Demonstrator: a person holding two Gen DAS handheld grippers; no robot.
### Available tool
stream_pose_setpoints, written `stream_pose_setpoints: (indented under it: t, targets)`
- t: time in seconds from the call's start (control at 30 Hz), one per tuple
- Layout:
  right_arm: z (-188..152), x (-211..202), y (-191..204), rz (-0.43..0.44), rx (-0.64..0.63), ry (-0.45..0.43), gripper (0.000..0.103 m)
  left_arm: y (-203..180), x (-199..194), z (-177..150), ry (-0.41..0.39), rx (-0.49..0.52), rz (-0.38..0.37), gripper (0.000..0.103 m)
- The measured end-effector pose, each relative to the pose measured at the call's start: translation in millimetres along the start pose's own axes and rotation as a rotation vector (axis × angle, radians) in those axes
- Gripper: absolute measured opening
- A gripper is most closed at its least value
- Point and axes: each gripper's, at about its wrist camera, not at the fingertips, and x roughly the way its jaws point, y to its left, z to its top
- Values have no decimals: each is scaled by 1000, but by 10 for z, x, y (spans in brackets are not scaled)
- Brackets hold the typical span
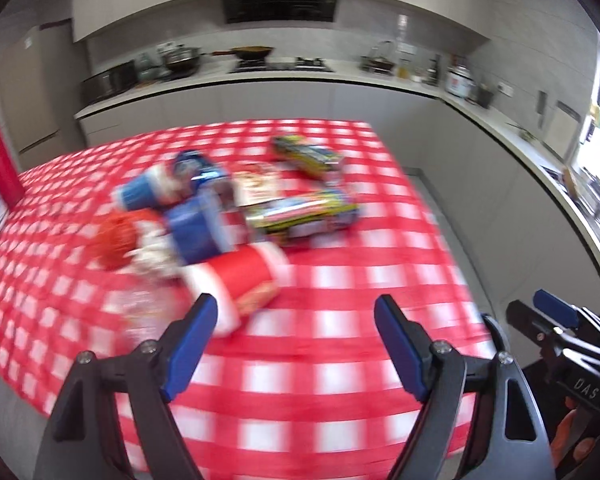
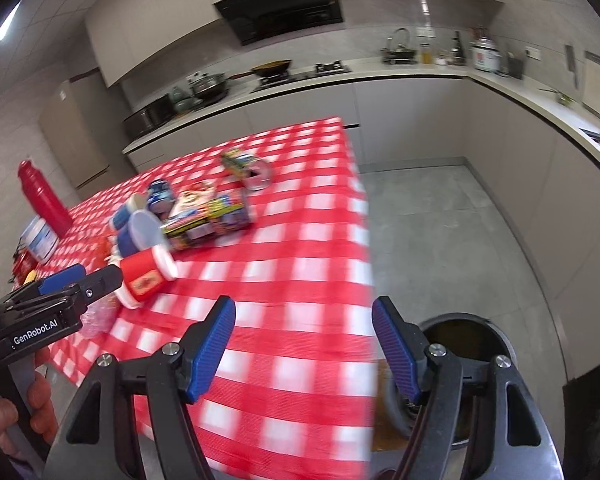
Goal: Collect trash
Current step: 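Move both tools back over the table toward the remaining trash, then grasp the red-wrapped plastic bag with the left tool while the right tool grasps the red paper cup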
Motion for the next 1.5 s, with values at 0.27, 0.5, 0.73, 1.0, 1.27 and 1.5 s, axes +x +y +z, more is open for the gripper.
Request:
stream_pose_setpoints:
  t: [0.27,0.5,0.73,1.0,1.27,1.5]
  targets:
    - [-22,284,775,55,-43,10,73,883,113,-67,25,-87,89,82]
    - [4,342,1027,72,-86,23,74,1120,94,-81,20,-117,122,82]
    - [121,464,1027,135,-116,26,77,1165,132,-119,45,-157,168,82]
    - [157,566,924,165,-84,34,78,1121,209,-189,91,-128,199,82]
    - [173,643,1006,128,-62,26,78,1196,365,-217,114,-80,128,82]
    - [155,778,1217,67,-4,31,78,1284,575,-122,144,-35,-23,87]
